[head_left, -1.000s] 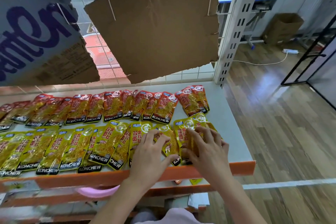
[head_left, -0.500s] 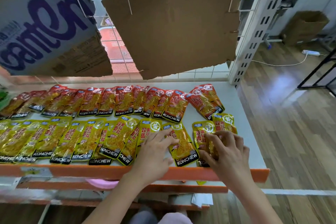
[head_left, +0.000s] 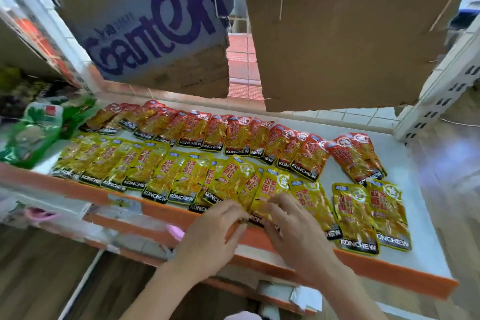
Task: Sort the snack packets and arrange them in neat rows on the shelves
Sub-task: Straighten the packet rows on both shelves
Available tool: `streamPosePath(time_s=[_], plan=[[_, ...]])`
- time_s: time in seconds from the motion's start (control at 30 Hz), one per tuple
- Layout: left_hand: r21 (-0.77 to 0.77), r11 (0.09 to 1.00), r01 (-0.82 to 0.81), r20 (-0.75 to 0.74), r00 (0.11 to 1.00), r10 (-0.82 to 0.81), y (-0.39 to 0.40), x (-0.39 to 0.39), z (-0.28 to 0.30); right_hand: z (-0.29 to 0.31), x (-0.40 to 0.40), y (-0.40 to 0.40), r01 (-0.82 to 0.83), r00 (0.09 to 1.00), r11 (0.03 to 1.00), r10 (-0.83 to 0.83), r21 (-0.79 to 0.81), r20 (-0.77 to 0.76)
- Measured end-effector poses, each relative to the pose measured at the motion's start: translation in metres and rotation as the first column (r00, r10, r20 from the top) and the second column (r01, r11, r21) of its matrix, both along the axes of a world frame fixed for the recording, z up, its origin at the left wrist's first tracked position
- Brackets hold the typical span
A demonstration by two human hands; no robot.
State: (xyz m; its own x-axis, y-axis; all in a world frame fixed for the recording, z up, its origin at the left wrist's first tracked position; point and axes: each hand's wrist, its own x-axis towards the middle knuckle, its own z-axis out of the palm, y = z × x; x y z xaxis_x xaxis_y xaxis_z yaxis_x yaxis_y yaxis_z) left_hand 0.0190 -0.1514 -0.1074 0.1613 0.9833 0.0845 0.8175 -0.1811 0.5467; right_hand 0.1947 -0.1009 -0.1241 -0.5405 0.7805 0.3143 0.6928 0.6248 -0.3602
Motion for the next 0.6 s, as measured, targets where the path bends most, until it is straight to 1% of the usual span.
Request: streamPosePath(time_s=[0.1, 0.17, 0.23, 0.3, 0.37, 0.43, 0.47, 0.53, 0.6], plan=[[-0.039, 0.996, -0.085, -0.034, 0.996, 0.084, -0.021, -0.052, 0.000, 0.010, -0.045, -0.010, -0.059, 0.997, 0.998, 0.060, -0.022, 0.049], [-0.081, 0.986, -0.144, -0.073, 0.988, 0.138, -0.041, -0.092, 0.001, 0.016, -0.081, -0.023, -0.154, 0.984, 0.988, 0.156, -0.027, 0.081], [-0.109, 0.973, -0.203, -0.156, 0.970, 0.185, -0.066, -0.135, 0.002, 0.018, -0.117, -0.039, -0.253, 0.957, 0.967, 0.255, -0.033, 0.140], [-0.106, 0.951, -0.289, -0.212, 0.941, 0.262, -0.097, -0.178, 0.001, 0.017, -0.154, -0.055, -0.313, 0.932, 0.944, 0.327, -0.109, 0.155], [-0.076, 0.920, -0.384, -0.189, 0.912, 0.365, -0.129, -0.219, -0.003, 0.015, -0.191, -0.068, -0.375, 0.901, 0.915, 0.397, -0.147, 0.173], [-0.063, 0.882, -0.466, -0.159, 0.878, 0.452, -0.163, -0.256, -0.006, 0.017, -0.232, -0.082, -0.413, 0.872, 0.901, 0.434, -0.135, 0.228], [-0.054, 0.865, -0.500, -0.161, 0.859, 0.486, -0.178, -0.274, -0.007, 0.020, -0.254, -0.090, -0.435, 0.860, 0.891, 0.454, -0.133, 0.232], [-0.029, 0.815, -0.579, -0.173, 0.806, 0.566, -0.209, -0.309, -0.009, 0.028, -0.303, -0.107, -0.493, 0.824, 0.856, 0.517, -0.153, 0.231], [0.034, 0.760, -0.649, -0.170, 0.746, 0.644, -0.239, -0.342, -0.011, 0.030, -0.351, -0.126, -0.533, 0.792, 0.838, 0.544, -0.121, 0.277]])
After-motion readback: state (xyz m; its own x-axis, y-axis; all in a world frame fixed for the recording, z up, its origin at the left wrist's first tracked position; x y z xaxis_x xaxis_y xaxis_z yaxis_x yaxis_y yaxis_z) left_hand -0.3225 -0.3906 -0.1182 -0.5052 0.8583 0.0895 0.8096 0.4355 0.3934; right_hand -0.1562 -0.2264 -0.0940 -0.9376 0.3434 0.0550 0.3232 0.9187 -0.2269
